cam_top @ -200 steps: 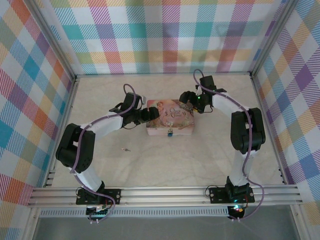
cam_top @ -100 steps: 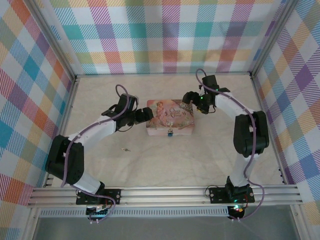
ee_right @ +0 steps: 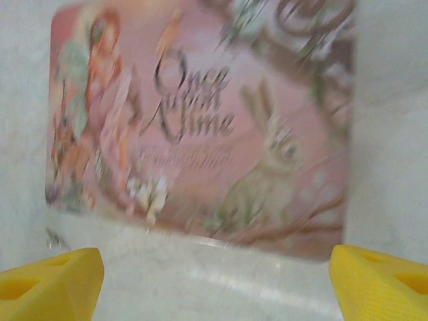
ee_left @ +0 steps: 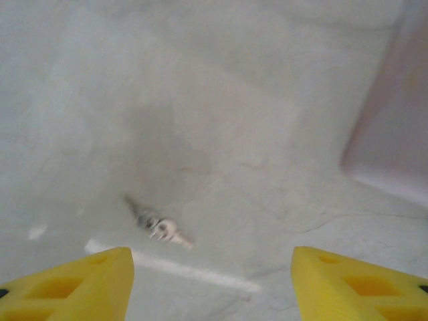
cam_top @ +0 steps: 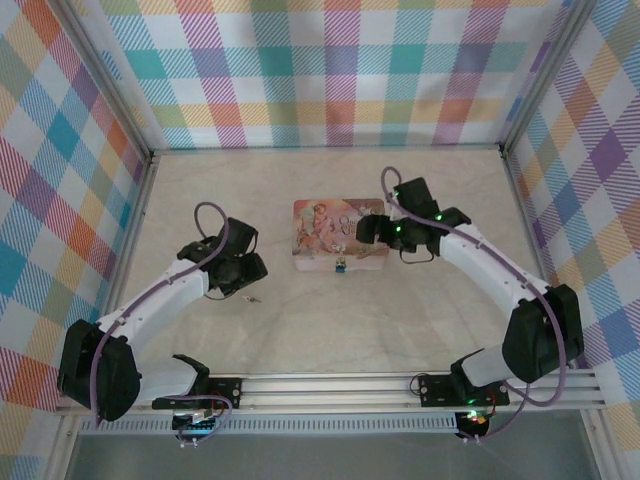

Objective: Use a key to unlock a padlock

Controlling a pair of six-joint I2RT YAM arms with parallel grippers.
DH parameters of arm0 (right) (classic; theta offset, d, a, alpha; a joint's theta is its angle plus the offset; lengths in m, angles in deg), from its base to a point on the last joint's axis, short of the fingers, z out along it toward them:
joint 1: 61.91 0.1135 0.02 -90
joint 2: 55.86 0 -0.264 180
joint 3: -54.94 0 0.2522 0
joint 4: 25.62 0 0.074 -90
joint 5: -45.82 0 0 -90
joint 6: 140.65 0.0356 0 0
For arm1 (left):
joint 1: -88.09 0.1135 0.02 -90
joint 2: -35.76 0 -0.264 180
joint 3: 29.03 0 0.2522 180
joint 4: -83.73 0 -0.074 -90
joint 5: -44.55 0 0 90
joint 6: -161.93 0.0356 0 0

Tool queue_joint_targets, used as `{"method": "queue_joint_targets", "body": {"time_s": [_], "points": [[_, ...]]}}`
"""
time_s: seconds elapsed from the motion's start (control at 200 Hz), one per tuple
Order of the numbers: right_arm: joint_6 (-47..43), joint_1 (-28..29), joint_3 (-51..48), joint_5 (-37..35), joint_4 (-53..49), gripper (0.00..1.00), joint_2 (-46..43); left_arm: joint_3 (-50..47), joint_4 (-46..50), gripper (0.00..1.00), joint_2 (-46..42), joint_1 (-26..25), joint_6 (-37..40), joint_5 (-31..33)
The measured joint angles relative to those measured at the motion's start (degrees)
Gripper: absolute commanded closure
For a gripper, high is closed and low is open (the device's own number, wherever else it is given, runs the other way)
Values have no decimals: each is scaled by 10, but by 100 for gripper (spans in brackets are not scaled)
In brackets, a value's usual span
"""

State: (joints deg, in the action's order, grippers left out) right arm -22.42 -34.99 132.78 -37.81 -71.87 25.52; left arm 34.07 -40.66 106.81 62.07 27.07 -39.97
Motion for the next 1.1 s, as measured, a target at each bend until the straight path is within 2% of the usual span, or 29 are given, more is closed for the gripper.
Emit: {"method": "queue_joint_targets", "body": {"time_s": [0.085, 0.315, 0.45, 0.865, 1.1], "points": [[5, 33, -15, -4, -3, 13, -10, -12, 12, 44, 0, -7, -58, 0], [35, 62, -58, -13, 0, 13, -31, -14, 47, 44, 28, -15, -200, 8], [47, 66, -75, -15, 5, 13, -44, -11, 48, 43, 65, -15, -250, 6], [57, 69, -92, -15, 15, 13, -58, -3, 11, 43, 146, -15, -295, 2], [57, 69, -98, -15, 16, 14, -71, 4, -2, 50, 173, -15, -298, 2]]}}
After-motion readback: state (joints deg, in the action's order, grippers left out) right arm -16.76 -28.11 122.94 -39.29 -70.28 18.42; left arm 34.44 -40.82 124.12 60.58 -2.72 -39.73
